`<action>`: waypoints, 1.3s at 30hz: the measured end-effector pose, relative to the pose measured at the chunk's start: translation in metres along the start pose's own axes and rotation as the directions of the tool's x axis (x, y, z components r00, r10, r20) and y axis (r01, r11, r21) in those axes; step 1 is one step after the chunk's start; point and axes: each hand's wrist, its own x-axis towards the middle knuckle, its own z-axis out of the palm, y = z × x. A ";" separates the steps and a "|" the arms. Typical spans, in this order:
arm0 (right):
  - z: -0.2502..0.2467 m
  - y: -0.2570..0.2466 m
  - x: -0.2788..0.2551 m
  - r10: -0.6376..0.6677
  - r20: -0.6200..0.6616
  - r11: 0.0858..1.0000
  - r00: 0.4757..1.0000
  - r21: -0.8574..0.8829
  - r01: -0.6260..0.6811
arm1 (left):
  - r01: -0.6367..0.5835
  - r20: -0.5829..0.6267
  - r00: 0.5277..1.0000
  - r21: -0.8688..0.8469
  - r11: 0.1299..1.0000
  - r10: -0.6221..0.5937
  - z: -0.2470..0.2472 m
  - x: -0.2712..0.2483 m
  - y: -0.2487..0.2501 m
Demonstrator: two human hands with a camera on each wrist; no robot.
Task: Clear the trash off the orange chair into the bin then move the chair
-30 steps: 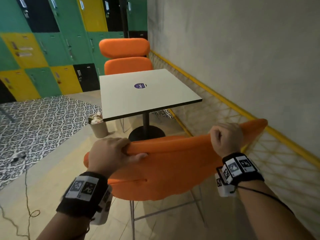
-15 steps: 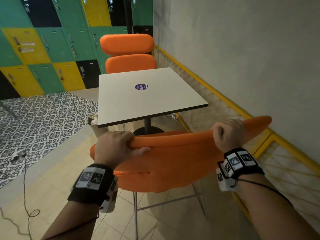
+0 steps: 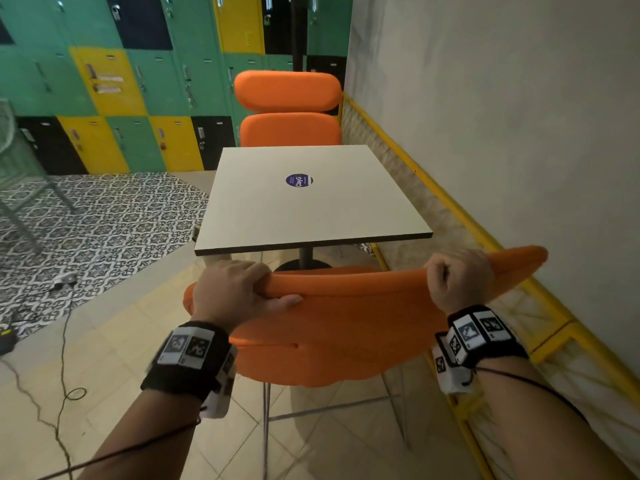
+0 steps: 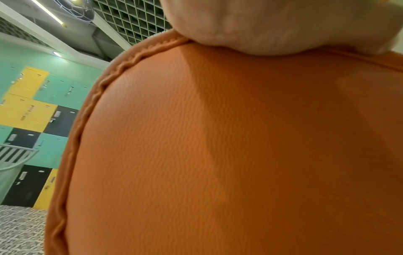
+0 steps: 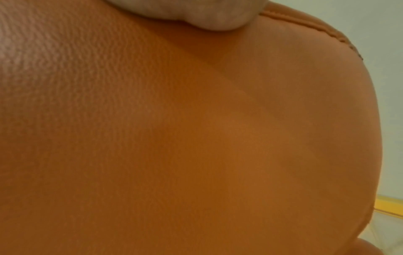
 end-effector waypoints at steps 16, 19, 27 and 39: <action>0.000 0.008 0.014 -0.047 -0.003 0.996 0.999 0.070 0.047 | 0.006 -0.009 1.000 0.030 1.000 -0.005 0.005 0.012 0.012; 0.000 0.003 0.012 -0.029 -0.002 0.997 1.000 0.071 0.029 | -0.012 -0.018 1.000 0.018 1.000 0.012 0.002 0.010 0.011; -0.005 -0.004 0.009 0.006 0.004 0.998 1.000 0.067 -0.006 | 0.002 0.016 1.000 -0.011 1.000 -0.001 -0.005 0.007 0.014; -0.002 -0.011 -0.018 0.154 0.005 0.987 0.988 0.047 -0.154 | 0.355 0.231 0.934 -0.539 0.764 -0.272 -0.026 -0.019 -0.020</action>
